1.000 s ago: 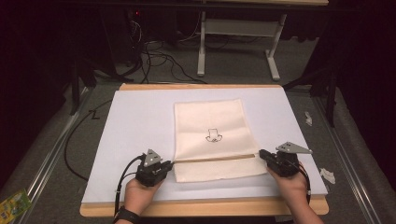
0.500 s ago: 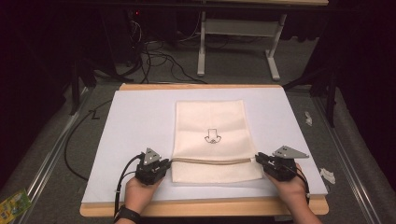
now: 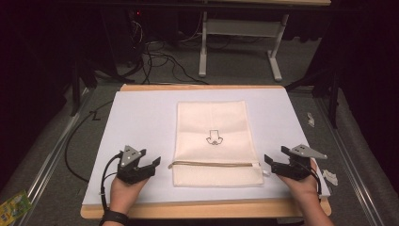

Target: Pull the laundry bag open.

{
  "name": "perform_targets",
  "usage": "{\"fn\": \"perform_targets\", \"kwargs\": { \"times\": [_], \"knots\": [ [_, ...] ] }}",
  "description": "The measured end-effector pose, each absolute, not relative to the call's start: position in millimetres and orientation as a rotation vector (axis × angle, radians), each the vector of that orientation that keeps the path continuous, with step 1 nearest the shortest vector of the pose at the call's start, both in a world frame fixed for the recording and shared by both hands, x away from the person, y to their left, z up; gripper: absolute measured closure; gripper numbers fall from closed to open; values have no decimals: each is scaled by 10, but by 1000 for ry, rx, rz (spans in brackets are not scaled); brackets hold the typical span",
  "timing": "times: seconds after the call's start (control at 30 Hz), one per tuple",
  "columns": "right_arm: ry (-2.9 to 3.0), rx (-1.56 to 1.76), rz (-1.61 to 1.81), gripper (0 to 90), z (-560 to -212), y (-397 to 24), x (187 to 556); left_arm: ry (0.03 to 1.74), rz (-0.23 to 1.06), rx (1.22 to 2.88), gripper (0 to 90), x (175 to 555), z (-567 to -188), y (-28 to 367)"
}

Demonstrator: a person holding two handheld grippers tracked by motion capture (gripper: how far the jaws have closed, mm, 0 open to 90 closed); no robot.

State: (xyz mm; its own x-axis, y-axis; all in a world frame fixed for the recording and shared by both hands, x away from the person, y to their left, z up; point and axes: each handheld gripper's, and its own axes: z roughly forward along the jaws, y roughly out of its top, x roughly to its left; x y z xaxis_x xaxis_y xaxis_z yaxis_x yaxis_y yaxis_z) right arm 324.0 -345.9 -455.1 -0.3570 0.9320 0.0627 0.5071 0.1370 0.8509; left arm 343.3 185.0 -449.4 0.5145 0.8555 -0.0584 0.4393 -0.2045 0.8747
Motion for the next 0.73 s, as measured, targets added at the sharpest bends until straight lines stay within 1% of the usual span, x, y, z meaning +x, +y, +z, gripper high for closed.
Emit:
{"fn": "perform_targets", "kwargs": {
  "times": [0.1,0.17,0.23,0.47,0.73],
  "knots": [
    [1860,1417,1139,198,-4540,-3626,3245,1145,657,1743,241,3409,-4478,2016],
    [1803,1438,1159,191,-4521,-3716,3228,1192,667,1703,204,3408,-4493,2082],
    [1766,1442,1171,182,-4502,-3770,3208,1204,672,1704,178,3415,-4509,2086],
    [1781,1424,1180,162,-4498,-3744,3220,1179,660,1749,161,3423,-4555,1973],
    [1785,1425,1169,154,-4504,-3723,3253,1199,658,1740,156,3407,-4563,2014]
  ]
}}
